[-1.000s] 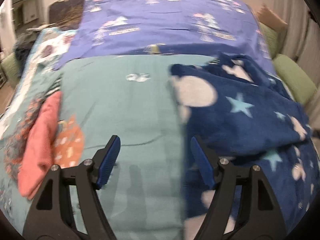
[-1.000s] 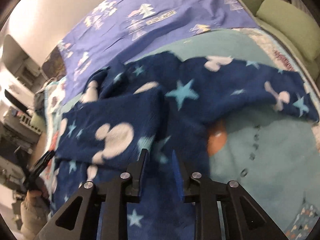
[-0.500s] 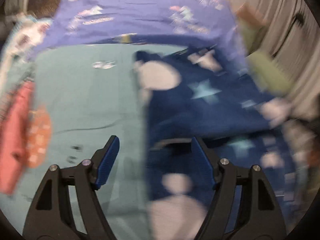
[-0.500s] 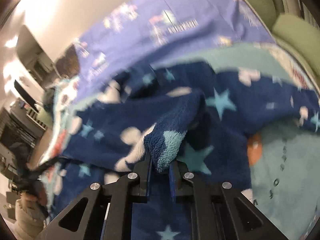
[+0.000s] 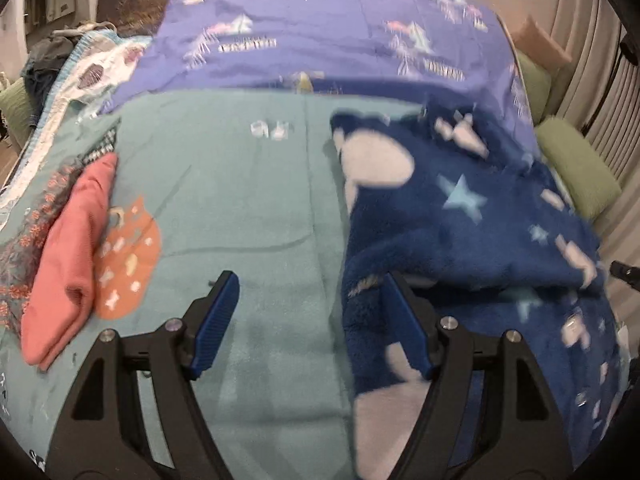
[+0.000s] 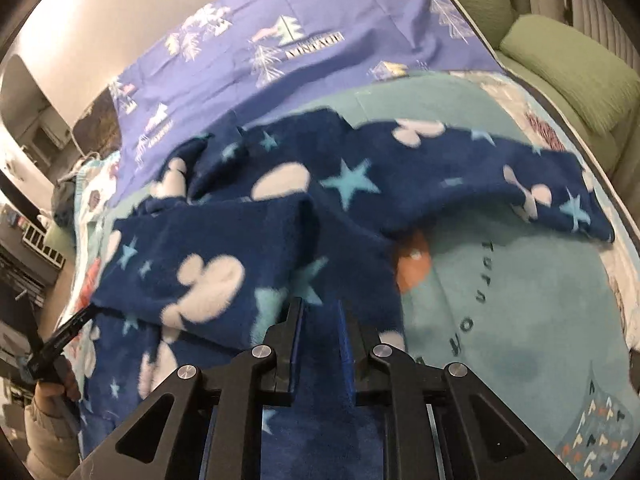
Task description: Fold small clothes
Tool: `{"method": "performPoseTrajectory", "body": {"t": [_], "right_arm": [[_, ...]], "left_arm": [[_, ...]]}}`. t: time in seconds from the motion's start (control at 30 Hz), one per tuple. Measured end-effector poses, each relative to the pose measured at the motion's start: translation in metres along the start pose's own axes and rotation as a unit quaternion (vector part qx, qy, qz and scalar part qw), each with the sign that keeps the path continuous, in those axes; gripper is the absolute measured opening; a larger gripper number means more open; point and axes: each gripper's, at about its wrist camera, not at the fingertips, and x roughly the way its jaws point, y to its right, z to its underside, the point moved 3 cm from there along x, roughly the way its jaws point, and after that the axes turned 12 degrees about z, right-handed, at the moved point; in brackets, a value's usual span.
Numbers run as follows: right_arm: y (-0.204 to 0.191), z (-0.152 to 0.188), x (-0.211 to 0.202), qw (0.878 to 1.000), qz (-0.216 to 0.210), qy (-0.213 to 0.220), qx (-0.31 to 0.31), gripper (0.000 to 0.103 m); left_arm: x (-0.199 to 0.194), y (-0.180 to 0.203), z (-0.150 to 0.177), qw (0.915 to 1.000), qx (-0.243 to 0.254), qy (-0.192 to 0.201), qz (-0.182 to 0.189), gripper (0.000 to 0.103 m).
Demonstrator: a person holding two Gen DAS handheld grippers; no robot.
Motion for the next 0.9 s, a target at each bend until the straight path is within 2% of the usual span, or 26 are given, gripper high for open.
{"method": "performPoseTrajectory", "body": {"t": [0.07,0.13,0.2,0.3,0.37,0.43,0.47,0.53,0.6,0.67,0.73,0.8,0.83,0.87,0.9], "right_arm": [[-0.014,-0.008,-0.002,1.0,-0.007,0.009,-0.014,0.016],[-0.032,-0.016,-0.002,0.999,-0.017,0.016,-0.029,0.016],[-0.055,-0.024,0.007,0.998,-0.025,0.02,-0.046,0.016],[-0.073,-0.028,0.028,0.998,-0.031,0.005,-0.049,0.016],[-0.075,-0.028,0.05,0.999,-0.021,-0.014,-0.038,0.016],[-0.068,-0.026,0.075,0.999,0.005,-0.042,-0.024,0.016],[-0.063,-0.023,0.085,0.999,-0.008,-0.052,-0.011,0.015],[-0.055,-0.019,0.083,0.998,-0.043,-0.042,0.007,0.015],[-0.049,-0.018,0.074,0.997,-0.06,-0.042,0.006,0.016],[-0.035,-0.019,0.059,0.997,-0.067,-0.036,0.016,0.016],[-0.008,-0.021,0.044,0.997,-0.057,-0.016,0.046,0.018],[0.039,-0.023,0.033,0.994,-0.033,-0.002,0.102,0.029],[0.059,-0.023,0.032,0.991,-0.027,-0.002,0.131,0.033],[0.088,-0.021,0.033,0.984,-0.019,-0.004,0.176,0.039],[0.118,-0.017,0.035,0.974,-0.013,-0.008,0.225,0.04]], "left_arm": [[-0.019,0.012,-0.011,0.999,0.004,0.03,0.032,0.074],[-0.027,0.026,-0.024,0.9966,0.014,0.039,0.072,0.066],[-0.019,0.04,-0.035,0.9946,0.022,0.019,0.099,0.048],[0.015,0.052,-0.048,0.9929,0.009,-0.007,0.118,0.045],[0.047,0.05,-0.051,0.9929,-0.003,-0.031,0.115,0.044],[0.077,0.045,-0.045,0.9953,-0.004,-0.057,0.078,0.043],[0.089,0.038,-0.04,0.9957,-0.004,-0.068,0.062,0.033],[0.091,0.033,-0.034,0.9968,0.005,-0.048,0.065,0.032],[0.084,0.034,-0.034,0.9971,0.008,-0.044,0.061,0.032],[0.073,0.042,-0.034,0.9977,0.025,-0.04,0.049,0.032],[0.061,0.054,-0.031,0.9973,0.039,-0.033,0.052,0.032],[0.049,0.066,-0.03,0.9958,0.05,-0.027,0.071,0.033],[0.045,0.073,-0.028,0.9951,0.053,-0.026,0.079,0.034],[0.043,0.078,-0.026,0.9944,0.057,-0.026,0.085,0.036],[0.043,0.085,-0.025,0.9934,0.062,-0.028,0.093,0.04]]}}
